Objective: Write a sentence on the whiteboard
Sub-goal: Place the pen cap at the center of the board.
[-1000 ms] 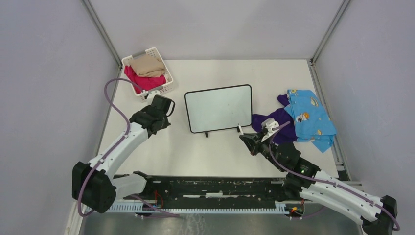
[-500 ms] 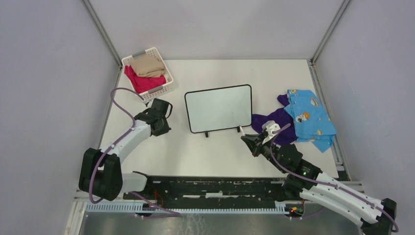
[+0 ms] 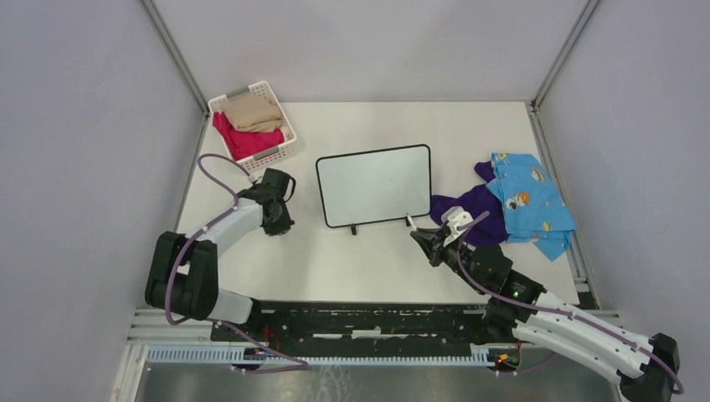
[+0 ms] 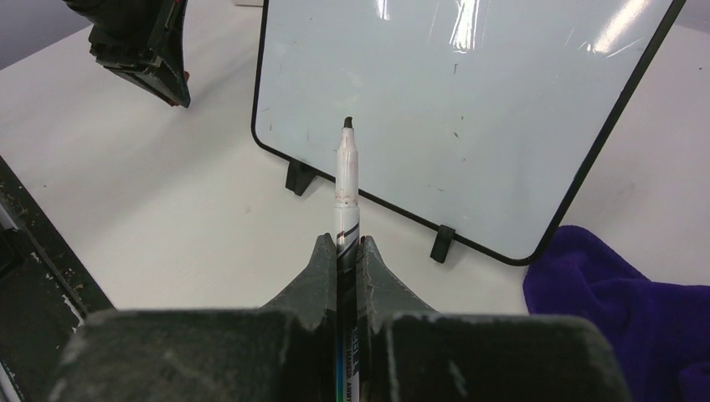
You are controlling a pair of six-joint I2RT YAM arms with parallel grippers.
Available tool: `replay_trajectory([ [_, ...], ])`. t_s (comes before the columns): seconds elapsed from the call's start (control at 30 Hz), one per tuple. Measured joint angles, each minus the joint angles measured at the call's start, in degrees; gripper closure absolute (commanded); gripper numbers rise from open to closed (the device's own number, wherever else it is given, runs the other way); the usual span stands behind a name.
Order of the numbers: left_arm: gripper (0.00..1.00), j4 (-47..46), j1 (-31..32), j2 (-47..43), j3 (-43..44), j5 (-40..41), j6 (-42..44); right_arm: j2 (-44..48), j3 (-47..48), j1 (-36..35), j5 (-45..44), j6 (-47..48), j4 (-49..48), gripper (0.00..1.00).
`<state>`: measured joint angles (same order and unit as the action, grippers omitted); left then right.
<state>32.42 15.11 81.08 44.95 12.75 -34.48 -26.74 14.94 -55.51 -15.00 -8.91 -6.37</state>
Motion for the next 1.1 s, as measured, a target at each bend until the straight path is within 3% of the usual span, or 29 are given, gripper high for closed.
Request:
replay_trajectory([
  [0.73,0.98,-0.35,-0.04,4.35,0.0,-2.75,-0.11,0.37,-0.44,0.0,-0.04,0.26,-0.44,1.0],
  [0.83,0.91,-0.35,-0.04,4.44,0.07,-2.75,-0.13,0.85,-0.44,0.0,-0.04,0.26,-0.44,1.0],
  [0.93,0.78,-0.35,-0.04,4.44,0.07,-2.78,-0.15,1.27,-0.44,0.0,-0.04,0.24,-0.44,1.0],
  [1.1,0.72,-0.39,-0.04,4.63,0.09,-2.75,-0.46,1.86,-0.46,0.0,-0.07,0.22,-0.44,1.0],
])
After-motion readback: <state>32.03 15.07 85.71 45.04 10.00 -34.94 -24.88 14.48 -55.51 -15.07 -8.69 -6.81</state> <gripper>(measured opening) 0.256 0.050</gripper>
